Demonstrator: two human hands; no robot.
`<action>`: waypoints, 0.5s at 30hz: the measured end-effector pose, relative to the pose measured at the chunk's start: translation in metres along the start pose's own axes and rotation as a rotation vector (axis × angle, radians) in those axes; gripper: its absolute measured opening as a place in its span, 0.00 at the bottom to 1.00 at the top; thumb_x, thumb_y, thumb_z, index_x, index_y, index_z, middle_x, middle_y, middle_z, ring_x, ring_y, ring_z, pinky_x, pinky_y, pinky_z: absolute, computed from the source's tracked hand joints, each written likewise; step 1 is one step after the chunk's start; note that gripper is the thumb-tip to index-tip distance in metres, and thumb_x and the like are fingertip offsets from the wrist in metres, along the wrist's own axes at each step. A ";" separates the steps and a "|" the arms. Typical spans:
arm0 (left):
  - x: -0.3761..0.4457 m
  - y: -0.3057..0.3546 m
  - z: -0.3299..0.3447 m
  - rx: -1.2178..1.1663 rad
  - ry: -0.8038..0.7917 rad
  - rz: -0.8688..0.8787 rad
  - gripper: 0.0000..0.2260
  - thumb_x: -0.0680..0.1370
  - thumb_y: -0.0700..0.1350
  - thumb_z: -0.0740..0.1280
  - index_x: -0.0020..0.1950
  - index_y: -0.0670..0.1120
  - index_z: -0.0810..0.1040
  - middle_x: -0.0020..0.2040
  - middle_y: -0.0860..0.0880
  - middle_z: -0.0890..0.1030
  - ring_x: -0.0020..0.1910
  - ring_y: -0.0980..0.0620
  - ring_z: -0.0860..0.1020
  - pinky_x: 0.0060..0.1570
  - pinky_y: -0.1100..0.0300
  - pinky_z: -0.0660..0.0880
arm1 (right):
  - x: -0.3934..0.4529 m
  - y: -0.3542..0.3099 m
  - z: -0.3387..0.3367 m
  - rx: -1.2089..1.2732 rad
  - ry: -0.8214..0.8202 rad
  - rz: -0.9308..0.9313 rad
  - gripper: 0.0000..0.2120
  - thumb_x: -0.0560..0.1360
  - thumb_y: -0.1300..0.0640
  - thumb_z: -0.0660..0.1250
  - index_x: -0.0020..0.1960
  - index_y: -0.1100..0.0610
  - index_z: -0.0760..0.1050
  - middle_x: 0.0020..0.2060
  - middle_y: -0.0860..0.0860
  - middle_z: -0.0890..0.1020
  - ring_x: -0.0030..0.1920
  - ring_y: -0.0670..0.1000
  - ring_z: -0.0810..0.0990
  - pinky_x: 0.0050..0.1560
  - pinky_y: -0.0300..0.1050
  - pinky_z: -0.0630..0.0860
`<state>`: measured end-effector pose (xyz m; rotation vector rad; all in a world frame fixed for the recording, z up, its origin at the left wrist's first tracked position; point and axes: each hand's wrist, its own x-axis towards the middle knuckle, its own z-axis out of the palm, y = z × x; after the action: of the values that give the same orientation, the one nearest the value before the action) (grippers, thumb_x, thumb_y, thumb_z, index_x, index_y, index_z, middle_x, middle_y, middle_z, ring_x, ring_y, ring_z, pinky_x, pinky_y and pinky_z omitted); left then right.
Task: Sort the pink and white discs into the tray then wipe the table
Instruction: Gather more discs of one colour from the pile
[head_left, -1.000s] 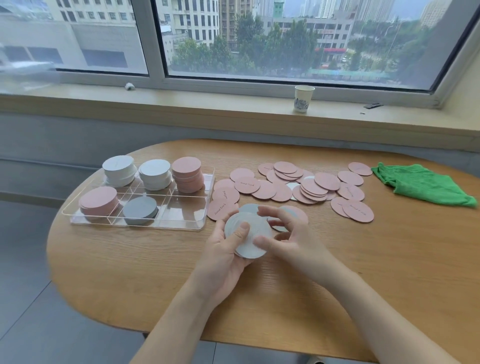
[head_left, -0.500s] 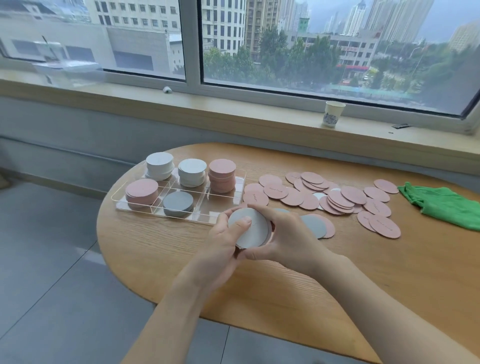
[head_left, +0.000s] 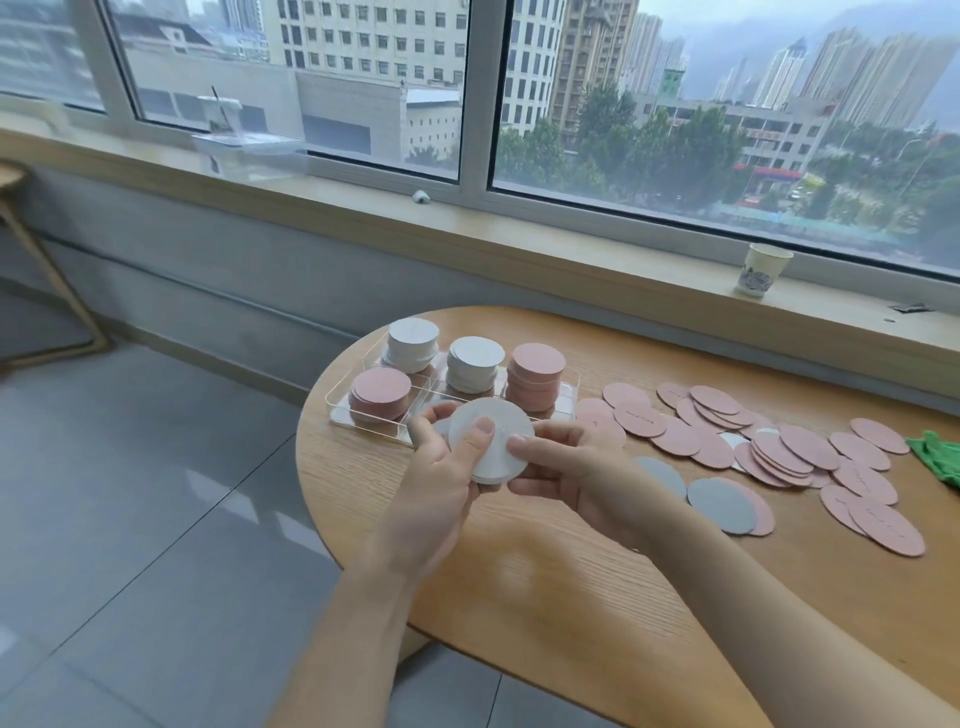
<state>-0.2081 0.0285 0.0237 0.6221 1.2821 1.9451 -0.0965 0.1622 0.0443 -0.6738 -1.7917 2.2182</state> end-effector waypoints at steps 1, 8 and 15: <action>0.002 -0.001 -0.004 0.035 0.036 0.031 0.19 0.83 0.48 0.67 0.69 0.49 0.62 0.64 0.44 0.80 0.54 0.50 0.84 0.48 0.56 0.78 | 0.005 -0.003 0.004 0.026 0.002 -0.002 0.18 0.71 0.58 0.77 0.57 0.65 0.80 0.50 0.61 0.83 0.45 0.54 0.82 0.49 0.44 0.83; 0.012 0.008 -0.031 0.198 0.249 0.250 0.18 0.81 0.45 0.70 0.68 0.51 0.68 0.60 0.47 0.79 0.51 0.61 0.83 0.48 0.62 0.81 | 0.063 -0.040 0.015 -0.015 0.062 0.011 0.17 0.67 0.58 0.77 0.54 0.63 0.80 0.45 0.59 0.84 0.41 0.53 0.83 0.48 0.43 0.83; 0.025 0.001 -0.053 0.423 0.400 0.312 0.12 0.81 0.48 0.71 0.60 0.60 0.73 0.48 0.65 0.82 0.50 0.63 0.80 0.48 0.72 0.73 | 0.140 -0.076 0.017 -0.038 0.128 -0.024 0.07 0.75 0.63 0.73 0.50 0.65 0.81 0.44 0.62 0.83 0.43 0.57 0.82 0.51 0.45 0.83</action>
<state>-0.2624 0.0171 0.0038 0.6910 1.9789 2.1349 -0.2356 0.2263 0.0900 -0.7793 -1.7740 2.0799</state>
